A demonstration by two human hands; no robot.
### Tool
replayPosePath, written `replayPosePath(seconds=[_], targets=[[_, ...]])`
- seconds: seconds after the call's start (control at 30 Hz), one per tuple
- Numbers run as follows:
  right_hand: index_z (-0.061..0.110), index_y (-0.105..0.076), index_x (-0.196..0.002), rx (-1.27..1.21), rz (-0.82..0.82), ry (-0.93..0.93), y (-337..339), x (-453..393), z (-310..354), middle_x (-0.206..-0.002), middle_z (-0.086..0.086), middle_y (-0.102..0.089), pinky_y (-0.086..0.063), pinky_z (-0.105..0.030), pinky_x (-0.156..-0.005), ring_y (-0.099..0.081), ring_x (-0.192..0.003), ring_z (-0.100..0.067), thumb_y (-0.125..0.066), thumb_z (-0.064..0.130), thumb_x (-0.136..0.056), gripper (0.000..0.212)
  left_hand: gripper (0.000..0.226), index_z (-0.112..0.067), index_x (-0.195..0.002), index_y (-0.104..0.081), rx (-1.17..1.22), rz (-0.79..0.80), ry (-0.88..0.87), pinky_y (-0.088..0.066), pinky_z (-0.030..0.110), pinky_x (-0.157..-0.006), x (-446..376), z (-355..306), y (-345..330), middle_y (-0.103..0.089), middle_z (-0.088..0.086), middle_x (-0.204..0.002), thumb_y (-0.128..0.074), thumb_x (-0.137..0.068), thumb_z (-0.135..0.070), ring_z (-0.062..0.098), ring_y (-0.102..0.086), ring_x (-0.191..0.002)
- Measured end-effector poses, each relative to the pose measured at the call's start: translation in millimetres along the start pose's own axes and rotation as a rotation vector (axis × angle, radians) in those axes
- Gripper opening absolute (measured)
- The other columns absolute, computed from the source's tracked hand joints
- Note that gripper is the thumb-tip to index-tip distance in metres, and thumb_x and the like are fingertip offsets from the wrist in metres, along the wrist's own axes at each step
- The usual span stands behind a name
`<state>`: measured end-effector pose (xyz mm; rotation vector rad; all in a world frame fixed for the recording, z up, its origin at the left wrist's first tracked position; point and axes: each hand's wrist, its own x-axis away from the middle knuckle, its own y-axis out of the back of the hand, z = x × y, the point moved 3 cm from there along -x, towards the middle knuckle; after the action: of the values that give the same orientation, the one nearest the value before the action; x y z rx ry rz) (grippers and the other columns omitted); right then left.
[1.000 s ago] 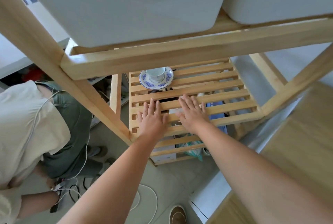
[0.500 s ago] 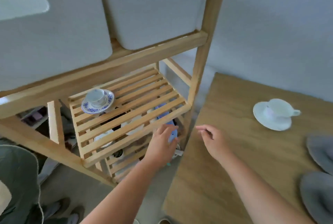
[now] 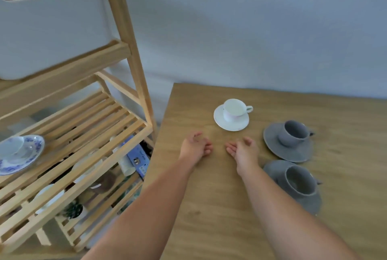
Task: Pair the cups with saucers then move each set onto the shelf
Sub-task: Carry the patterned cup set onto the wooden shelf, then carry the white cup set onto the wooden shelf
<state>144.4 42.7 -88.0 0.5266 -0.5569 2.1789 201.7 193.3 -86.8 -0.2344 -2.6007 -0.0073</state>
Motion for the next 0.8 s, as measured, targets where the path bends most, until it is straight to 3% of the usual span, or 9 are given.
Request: replayPosePath(seconds=[0.23,0.4,0.5,0.57,0.67,0.8], targets=[[0.008,-0.042,-0.137,0.067,-0.101,0.020,-5.5,-33.9,28.1,-0.092,-0.020,-0.070,-0.059,-0.031,-0.061,-0.072,-0.071,-0.025,-0.056,0.013,-0.094,0.046,0.047,-0.016,-0.135,-0.048,-0.050,-0.028,0.008,-0.059,0.026,-0.058,-33.5,-20.0,-40.4,-0.075,0.008,-0.082,-0.061,-0.090,-0.019,0.016,-0.073,-0.064],[0.011,-0.057,-0.112,0.291,-0.105,0.064,-11.4,-47.1,44.1,-0.073,-0.010,-0.068,-0.060,-0.034,-0.058,-0.071,-0.064,-0.021,-0.056,0.015,-0.093,0.019,0.042,-0.020,-0.131,-0.051,-0.177,-0.041,-0.008,-0.056,0.025,-0.049,-49.8,-33.6,-57.5,-0.076,0.005,-0.077,-0.064,-0.091,-0.025,0.014,-0.074,-0.060],[0.014,-0.057,-0.099,0.403,-0.120,0.123,-14.4,-49.2,45.3,-0.072,-0.008,-0.069,-0.058,-0.029,-0.053,-0.070,-0.059,-0.016,-0.055,0.012,-0.092,0.007,0.040,-0.022,-0.127,-0.051,-0.181,-0.064,-0.008,-0.057,0.025,-0.051,-55.0,-35.3,-59.8,-0.075,0.005,-0.074,-0.065,-0.090,-0.017,0.012,-0.073,-0.062],[0.013,-0.056,-0.095,0.439,-0.128,0.147,-15.5,-48.3,43.3,-0.069,-0.006,-0.068,-0.060,-0.031,-0.057,-0.070,-0.059,-0.016,-0.055,0.009,-0.090,0.006,0.040,-0.022,-0.126,-0.052,-0.159,-0.080,-0.006,-0.060,0.026,-0.057,-54.5,-33.0,-57.0,-0.075,0.006,-0.073,-0.064,-0.090,-0.013,0.012,-0.074,-0.063],[0.015,-0.057,-0.094,0.456,-0.108,0.162,-18.6,-41.9,35.9,-0.066,-0.004,-0.067,-0.062,-0.035,-0.068,-0.071,-0.061,-0.018,-0.055,0.010,-0.089,0.007,0.037,-0.021,-0.124,-0.052,-0.107,-0.101,-0.009,-0.060,0.026,-0.060,-45.7,-28.0,-45.8,-0.075,0.006,-0.076,-0.062,-0.090,-0.010,0.012,-0.074,-0.063],[0.013,-0.058,-0.100,0.475,-0.036,0.201,-29.0,-22.8,19.2,-0.067,-0.003,-0.067,-0.059,-0.032,-0.065,-0.068,-0.059,-0.016,-0.054,0.010,-0.089,0.013,0.033,-0.023,-0.119,-0.051,-0.016,-0.144,-0.023,-0.061,0.028,-0.061,-26.4,-17.2,-19.2,-0.075,0.007,-0.077,-0.060,-0.091,-0.010,0.013,-0.074,-0.064]])
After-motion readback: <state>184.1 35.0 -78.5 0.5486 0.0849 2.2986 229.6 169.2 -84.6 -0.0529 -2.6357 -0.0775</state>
